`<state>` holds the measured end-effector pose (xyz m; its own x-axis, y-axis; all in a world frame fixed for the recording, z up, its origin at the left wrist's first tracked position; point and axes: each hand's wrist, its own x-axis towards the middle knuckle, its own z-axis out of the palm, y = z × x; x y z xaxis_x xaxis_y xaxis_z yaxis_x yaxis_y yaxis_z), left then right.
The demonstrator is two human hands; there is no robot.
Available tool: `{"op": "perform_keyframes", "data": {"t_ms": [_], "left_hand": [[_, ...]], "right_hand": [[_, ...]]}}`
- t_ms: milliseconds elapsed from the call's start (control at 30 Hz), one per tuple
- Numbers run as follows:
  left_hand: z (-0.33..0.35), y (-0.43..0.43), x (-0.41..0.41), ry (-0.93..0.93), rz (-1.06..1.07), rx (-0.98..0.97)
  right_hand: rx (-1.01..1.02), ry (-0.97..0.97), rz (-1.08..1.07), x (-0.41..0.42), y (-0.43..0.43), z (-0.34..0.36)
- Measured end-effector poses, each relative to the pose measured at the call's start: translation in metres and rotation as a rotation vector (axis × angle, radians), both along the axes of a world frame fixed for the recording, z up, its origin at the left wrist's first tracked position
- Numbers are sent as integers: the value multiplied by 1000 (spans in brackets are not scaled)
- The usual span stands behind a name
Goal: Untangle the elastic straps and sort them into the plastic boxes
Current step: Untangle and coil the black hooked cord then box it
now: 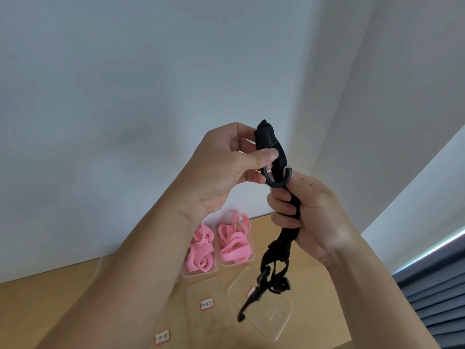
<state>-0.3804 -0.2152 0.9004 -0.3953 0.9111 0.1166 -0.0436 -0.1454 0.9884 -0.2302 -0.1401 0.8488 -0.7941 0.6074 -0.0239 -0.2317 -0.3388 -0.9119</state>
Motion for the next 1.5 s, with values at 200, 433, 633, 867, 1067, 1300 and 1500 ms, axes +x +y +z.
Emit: {"op": "perform_keyframes", "data": {"t_ms": [200, 433, 633, 867, 1067, 1300, 1500], "left_hand": [[-7, 4, 5, 12, 119, 14], [-15, 8, 8, 4, 179, 21], [-19, 6, 15, 58, 223, 64], [-12, -8, 0, 36, -115, 41], [-13, -7, 2, 247, 3, 69], [-17, -8, 12, 493, 165, 73], [-31, -9, 37, 820, 329, 257]], "right_hand": [[178, -114, -38, 3, -8, 1], [606, -290, -269, 3, -13, -5], [735, -360, -360, 3, -9, -9], [633, -301, -80, 22, 3, -4], [664, -369, -213, 21, 2, -4], [420, -358, -294, 14, -5, -9], [103, -263, -349, 13, -13, -5]]}}
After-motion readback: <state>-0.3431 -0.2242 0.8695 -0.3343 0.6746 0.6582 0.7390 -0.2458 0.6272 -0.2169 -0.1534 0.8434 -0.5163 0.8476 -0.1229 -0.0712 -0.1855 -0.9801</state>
